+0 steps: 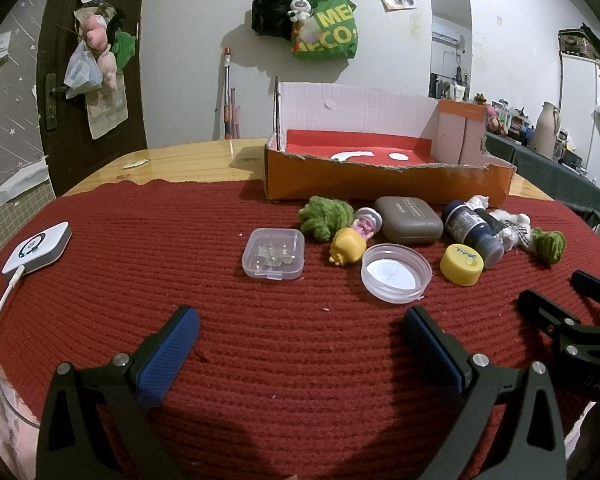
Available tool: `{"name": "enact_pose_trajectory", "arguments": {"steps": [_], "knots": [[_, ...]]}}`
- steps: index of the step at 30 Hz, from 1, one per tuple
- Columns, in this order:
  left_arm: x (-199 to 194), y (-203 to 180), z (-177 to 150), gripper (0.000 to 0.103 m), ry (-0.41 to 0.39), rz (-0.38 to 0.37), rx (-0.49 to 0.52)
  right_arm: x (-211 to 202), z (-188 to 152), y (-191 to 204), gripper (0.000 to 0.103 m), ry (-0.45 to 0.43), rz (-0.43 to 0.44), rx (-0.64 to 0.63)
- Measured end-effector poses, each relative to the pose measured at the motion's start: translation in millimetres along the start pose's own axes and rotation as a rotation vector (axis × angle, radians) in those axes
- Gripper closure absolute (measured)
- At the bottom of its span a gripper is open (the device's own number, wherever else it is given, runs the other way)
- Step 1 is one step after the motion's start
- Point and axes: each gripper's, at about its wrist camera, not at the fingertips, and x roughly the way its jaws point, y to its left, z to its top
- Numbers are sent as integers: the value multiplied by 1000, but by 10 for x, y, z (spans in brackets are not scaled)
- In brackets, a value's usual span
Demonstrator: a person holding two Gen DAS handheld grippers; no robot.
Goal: Organize objects
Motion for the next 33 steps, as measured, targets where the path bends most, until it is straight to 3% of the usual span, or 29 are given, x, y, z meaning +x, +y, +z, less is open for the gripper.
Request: {"name": "enact_pose_trajectory", "arguments": {"steps": [16,29,33], "knots": [[-63,154,297,0,84,-60,20,-94,290,-115,0,-4,-9,12],[325,405,505,0,232,-118,39,98,417,-306,0,70,-11,11],[394,416,521,5,255,-107,64,155,424,-354,3,93,-4,14]]}}
